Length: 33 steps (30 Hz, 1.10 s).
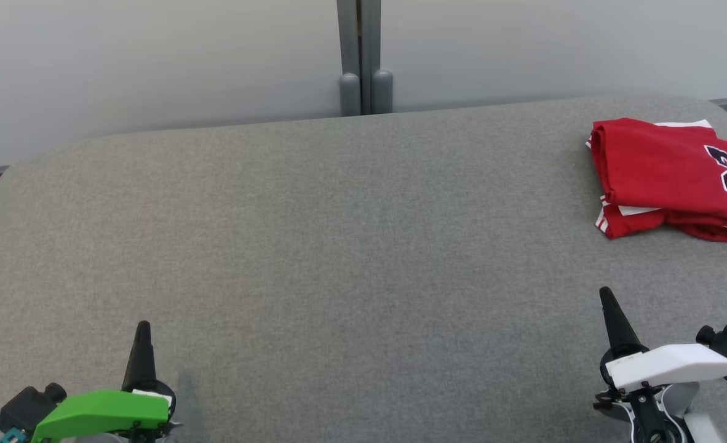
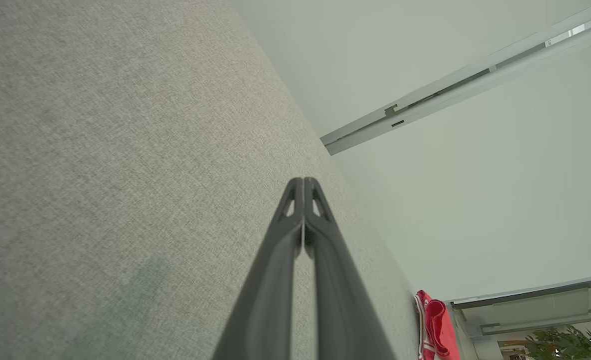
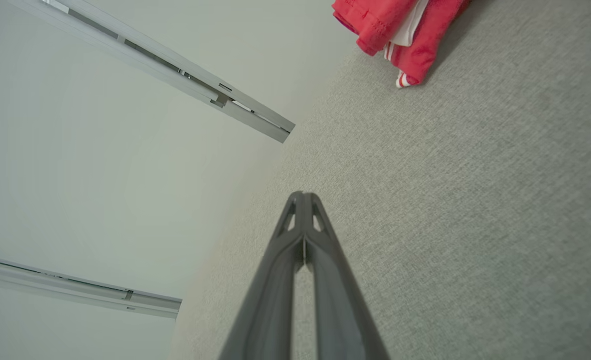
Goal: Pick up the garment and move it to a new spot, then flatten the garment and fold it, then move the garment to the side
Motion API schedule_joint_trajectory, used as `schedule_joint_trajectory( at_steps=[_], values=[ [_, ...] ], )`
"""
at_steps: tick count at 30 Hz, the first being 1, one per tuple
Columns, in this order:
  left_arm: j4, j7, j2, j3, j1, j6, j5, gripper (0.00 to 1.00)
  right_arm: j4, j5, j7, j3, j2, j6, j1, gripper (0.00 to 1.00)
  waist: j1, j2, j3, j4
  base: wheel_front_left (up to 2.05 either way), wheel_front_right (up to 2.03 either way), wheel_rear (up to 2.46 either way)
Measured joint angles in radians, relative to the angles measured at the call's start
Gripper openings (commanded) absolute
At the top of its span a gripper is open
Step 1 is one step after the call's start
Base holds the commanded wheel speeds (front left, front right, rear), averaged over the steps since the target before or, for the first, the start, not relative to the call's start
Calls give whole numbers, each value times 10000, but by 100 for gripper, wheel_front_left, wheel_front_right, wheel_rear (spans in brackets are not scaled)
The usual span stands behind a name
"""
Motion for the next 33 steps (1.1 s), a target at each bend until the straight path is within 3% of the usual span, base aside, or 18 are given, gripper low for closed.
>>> schedule_joint_trajectory(
  at_steps=[33],
  values=[
    [-33, 805, 10, 339, -483, 4, -2719, 0, -240, 3066, 821, -291, -23, -2, -125, 0, 0, 0, -106, 114, 0, 0, 0]
  ],
)
